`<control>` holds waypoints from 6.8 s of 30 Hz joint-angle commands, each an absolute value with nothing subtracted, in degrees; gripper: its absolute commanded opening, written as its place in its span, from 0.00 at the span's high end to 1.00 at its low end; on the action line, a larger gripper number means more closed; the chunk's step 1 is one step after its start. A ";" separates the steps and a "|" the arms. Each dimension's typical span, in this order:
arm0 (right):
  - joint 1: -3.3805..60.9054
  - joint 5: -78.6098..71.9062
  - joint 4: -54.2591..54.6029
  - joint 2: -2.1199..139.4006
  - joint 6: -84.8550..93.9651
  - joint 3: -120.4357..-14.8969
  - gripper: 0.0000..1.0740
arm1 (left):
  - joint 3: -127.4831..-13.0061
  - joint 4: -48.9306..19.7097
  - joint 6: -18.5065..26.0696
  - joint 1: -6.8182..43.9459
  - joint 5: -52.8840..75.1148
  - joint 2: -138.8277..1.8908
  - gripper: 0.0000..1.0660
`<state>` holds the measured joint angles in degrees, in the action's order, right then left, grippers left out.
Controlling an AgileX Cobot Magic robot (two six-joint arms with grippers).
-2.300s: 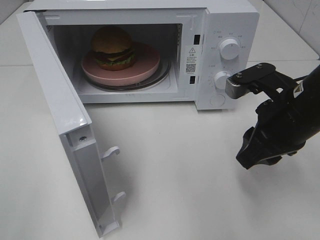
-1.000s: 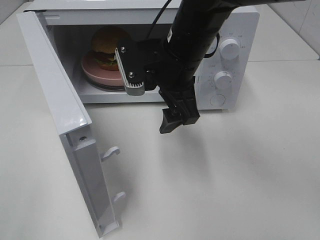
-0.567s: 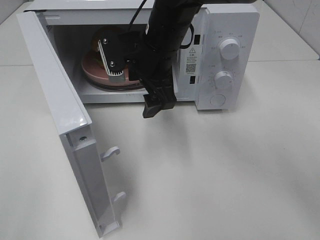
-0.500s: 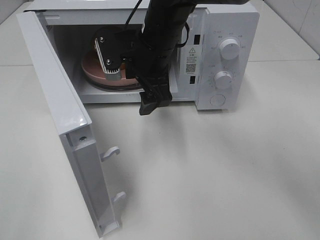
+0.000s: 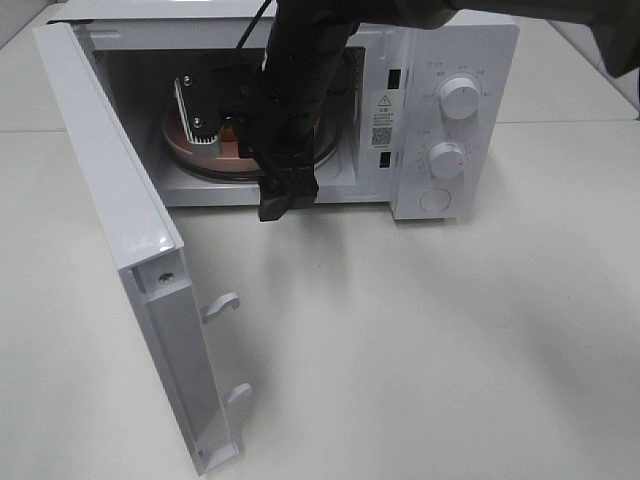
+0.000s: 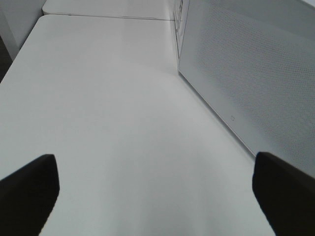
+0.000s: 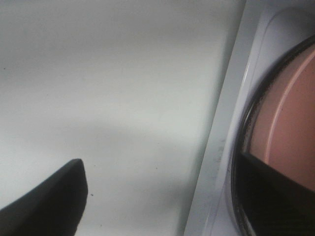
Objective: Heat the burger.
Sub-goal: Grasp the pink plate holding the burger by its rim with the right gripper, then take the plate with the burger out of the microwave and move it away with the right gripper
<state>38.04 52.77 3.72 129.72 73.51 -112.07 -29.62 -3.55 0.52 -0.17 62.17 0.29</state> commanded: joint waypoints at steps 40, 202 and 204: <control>38.45 48.41 5.10 137.40 65.55 -120.78 0.27 | -29.62 -3.32 0.40 0.17 61.36 1.15 0.05; 39.13 38.85 -2.12 125.71 56.89 -98.09 1.00 | -29.62 -3.32 0.40 0.17 61.36 1.15 0.05; 39.13 36.96 -2.52 124.22 57.24 -95.97 1.00 | -29.62 -3.32 0.40 0.17 61.36 1.15 0.05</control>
<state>39.13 39.30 -0.69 126.74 56.26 -98.66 -29.62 -3.55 0.52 -0.17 62.17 0.29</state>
